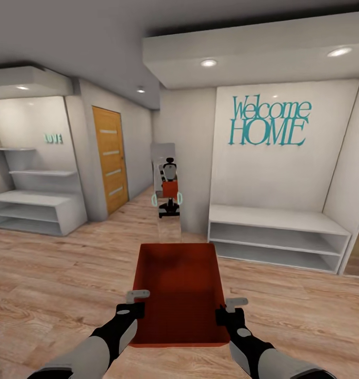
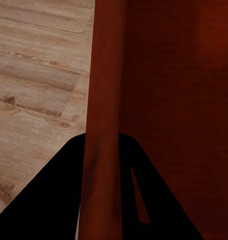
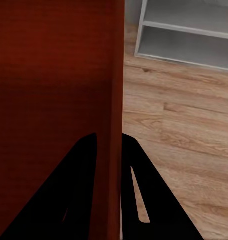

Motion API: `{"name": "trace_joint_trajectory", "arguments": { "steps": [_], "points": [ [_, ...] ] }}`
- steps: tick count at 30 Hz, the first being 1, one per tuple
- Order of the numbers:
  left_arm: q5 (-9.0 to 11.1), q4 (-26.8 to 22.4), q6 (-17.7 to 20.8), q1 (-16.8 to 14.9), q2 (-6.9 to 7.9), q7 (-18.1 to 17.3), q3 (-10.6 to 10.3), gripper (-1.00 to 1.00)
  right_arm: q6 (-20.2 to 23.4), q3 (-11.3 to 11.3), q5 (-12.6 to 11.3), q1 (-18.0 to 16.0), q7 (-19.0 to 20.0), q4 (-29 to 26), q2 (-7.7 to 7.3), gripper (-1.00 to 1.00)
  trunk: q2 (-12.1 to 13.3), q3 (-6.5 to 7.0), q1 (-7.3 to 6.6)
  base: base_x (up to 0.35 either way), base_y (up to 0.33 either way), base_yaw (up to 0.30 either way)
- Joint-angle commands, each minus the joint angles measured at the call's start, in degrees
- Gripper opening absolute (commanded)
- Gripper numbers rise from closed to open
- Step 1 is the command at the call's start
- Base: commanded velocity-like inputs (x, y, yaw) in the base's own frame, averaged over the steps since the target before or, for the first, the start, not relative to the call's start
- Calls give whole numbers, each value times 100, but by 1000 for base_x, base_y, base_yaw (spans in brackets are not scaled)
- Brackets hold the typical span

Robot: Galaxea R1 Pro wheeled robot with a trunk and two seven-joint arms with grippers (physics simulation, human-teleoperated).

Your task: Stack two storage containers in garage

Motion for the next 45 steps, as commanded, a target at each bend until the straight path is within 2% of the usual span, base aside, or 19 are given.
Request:
{"name": "trace_joint_trajectory", "arguments": {
  "steps": [1,17,45],
  "points": [
    [-15,7,28,0,23,48,219,-100,-211,-416,-99,-10,-27,-11,-16,-100,-7,-9,4,321,0,0],
    [-15,7,26,0,23,51,219,-100,-211,-418,-100,-9,-69,-11,-4,-100,-7,-9,4,321,0,12],
    [-15,7,26,0,23,48,219,-100,-211,-418,-102,-10,-79,-11,-7,-100,-7,-9,4,321,0,263]
  ]
}}
